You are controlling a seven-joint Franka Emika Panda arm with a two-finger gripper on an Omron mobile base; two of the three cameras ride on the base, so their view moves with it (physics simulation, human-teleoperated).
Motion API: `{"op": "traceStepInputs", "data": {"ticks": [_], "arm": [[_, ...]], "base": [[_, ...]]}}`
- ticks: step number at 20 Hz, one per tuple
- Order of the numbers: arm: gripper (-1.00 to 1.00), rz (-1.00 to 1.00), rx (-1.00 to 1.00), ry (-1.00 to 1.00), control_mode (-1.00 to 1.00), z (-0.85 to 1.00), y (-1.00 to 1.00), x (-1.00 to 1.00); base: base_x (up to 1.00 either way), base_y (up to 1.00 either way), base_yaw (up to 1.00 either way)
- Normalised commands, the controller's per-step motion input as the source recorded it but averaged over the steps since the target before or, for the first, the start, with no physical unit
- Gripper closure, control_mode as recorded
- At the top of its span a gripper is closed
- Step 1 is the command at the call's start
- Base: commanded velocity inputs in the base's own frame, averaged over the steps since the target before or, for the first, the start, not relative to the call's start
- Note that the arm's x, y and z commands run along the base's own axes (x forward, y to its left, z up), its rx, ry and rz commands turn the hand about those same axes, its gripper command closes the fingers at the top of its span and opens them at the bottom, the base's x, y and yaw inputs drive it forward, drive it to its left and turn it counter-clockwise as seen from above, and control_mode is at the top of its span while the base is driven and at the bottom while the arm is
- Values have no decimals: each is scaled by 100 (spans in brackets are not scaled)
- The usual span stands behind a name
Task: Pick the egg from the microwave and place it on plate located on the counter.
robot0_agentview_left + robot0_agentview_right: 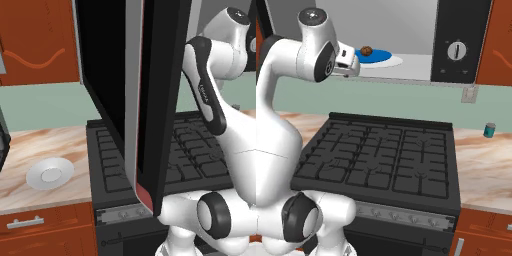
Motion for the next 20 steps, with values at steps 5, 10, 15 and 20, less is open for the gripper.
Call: {"op": "traceStepInputs", "data": {"ticks": [5,10,15,20], "arm": [[-100,2,0,-3,-100,1,0,59],[-100,15,-2,-26,-100,0,1,46],[-100,10,-6,-27,-100,0,0,23],[-100,-5,-7,-1,-100,5,0,53]], "base": [[0,0,0],[0,0,0],[0,0,0],[0,0,0]]}}
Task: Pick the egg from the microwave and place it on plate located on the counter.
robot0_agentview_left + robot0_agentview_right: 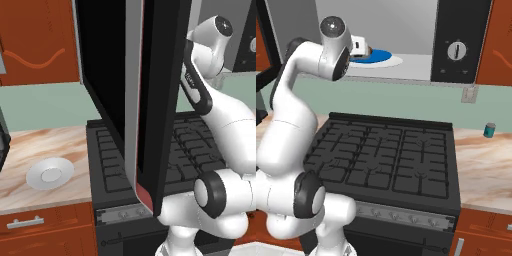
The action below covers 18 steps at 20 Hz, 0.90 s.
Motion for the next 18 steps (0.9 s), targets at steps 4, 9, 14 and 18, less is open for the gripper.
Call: {"op": "traceStepInputs", "data": {"ticks": [4,9,14,18], "arm": [[-100,-11,-1,9,-100,28,0,61],[-100,-7,0,8,-100,18,0,65],[-100,-2,0,1,-100,-2,-1,52],[-100,-1,0,0,-100,-4,0,51]], "base": [[0,0,0],[0,0,0],[0,0,0],[0,0,0]]}}
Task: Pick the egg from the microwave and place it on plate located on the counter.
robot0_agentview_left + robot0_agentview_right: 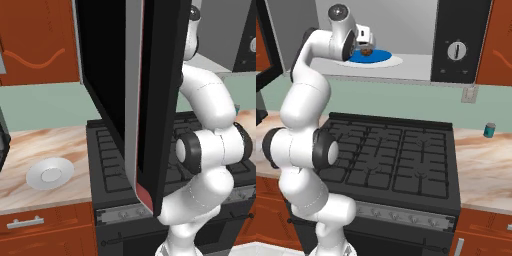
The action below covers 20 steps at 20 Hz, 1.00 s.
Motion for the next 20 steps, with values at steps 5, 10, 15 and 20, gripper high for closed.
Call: {"op": "traceStepInputs", "data": {"ticks": [5,10,15,20], "arm": [[-100,0,1,0,-100,-30,-8,54],[-100,0,0,0,-100,-24,-10,53],[-100,0,0,2,-100,0,-5,62],[-100,0,0,1,-100,0,-2,48]], "base": [[0,0,0],[0,0,0],[0,0,0],[0,0,0]]}}
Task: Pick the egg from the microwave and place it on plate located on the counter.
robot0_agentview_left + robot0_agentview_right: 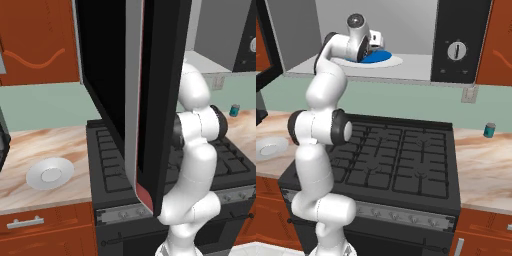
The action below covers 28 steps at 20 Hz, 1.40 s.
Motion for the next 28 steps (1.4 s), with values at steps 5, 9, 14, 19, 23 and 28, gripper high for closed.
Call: {"op": "traceStepInputs", "data": {"ticks": [5,9,14,19,23,28], "arm": [[100,0,0,0,-100,0,0,14],[100,0,0,0,-100,0,0,0],[100,0,0,0,-100,-25,0,-1],[100,0,1,-6,-100,-12,-3,-14],[100,0,10,-31,-100,0,-17,-56],[100,0,17,-37,-100,-23,-25,-59]], "base": [[0,0,0],[0,0,0],[0,0,0],[0,0,0],[0,0,0],[0,0,0]]}}
